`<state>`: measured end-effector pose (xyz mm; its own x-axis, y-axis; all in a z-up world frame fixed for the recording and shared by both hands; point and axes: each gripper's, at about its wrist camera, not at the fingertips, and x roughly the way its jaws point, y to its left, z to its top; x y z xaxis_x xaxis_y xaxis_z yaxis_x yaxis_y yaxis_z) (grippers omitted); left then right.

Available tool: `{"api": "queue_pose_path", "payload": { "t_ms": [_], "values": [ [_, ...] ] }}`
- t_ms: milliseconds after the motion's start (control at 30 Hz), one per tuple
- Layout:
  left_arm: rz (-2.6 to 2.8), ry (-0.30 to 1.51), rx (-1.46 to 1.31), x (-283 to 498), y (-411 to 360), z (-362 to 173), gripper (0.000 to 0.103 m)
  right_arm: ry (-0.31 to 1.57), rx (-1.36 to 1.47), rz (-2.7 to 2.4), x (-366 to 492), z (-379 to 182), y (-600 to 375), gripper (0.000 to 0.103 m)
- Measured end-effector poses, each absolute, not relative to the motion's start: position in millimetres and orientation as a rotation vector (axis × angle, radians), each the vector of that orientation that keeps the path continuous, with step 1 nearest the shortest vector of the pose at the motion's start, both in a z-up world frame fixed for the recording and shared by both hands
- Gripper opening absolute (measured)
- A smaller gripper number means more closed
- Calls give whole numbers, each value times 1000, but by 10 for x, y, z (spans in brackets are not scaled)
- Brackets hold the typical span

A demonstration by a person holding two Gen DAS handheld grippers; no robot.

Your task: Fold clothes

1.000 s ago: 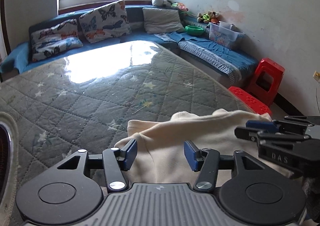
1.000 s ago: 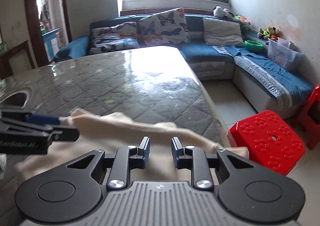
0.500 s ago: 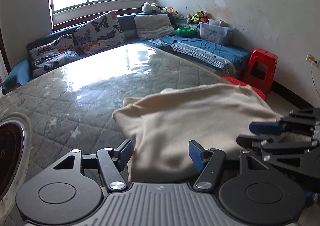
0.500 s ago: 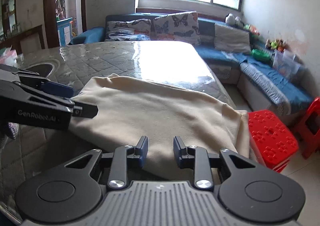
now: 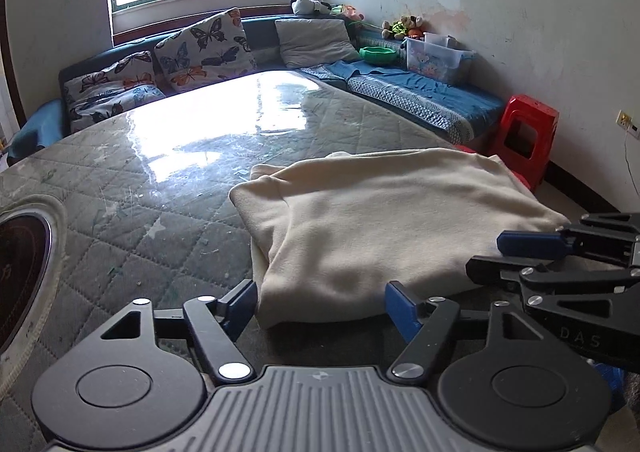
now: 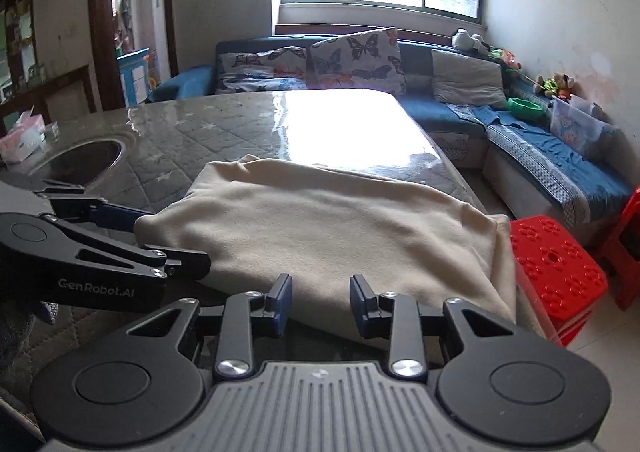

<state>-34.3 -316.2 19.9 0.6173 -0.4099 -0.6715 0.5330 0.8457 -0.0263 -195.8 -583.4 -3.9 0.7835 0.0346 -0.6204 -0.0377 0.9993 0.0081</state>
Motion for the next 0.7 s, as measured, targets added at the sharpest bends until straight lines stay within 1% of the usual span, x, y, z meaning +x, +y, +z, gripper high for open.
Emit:
{"api": "queue_pose_path", "payload": {
  "t_ms": [133,200,233,267,400,467,567,633,700],
  "values": [
    [-545,735,180,-411,-3153,192,83,683,9,28,-2017,-85,-5841,33],
    [-548,733,181,-453,-3141,193,85,688,17,19,-2053,-107,-5835,34],
    [-550,733,182,-476,-3138,193,86,688,22,15,-2073,-109,-5841,38],
    [-553,733,183,-496,-3136,193,88,688,26,12,-2088,-109,-5845,45],
    [-562,732,186,-579,-3142,197,91,690,36,5,-2159,-111,-5848,49],
    [-563,731,188,-621,-3143,197,93,693,35,-2,-2192,-113,-5845,58],
    [-565,737,184,-665,-3126,197,95,693,41,-15,-2233,-112,-5856,64],
    [-565,736,187,-699,-3118,197,96,691,45,-23,-2263,-106,-5860,66],
    [-566,735,186,-728,-3107,194,97,688,46,-31,-2290,-100,-5860,71]
  ]
}}
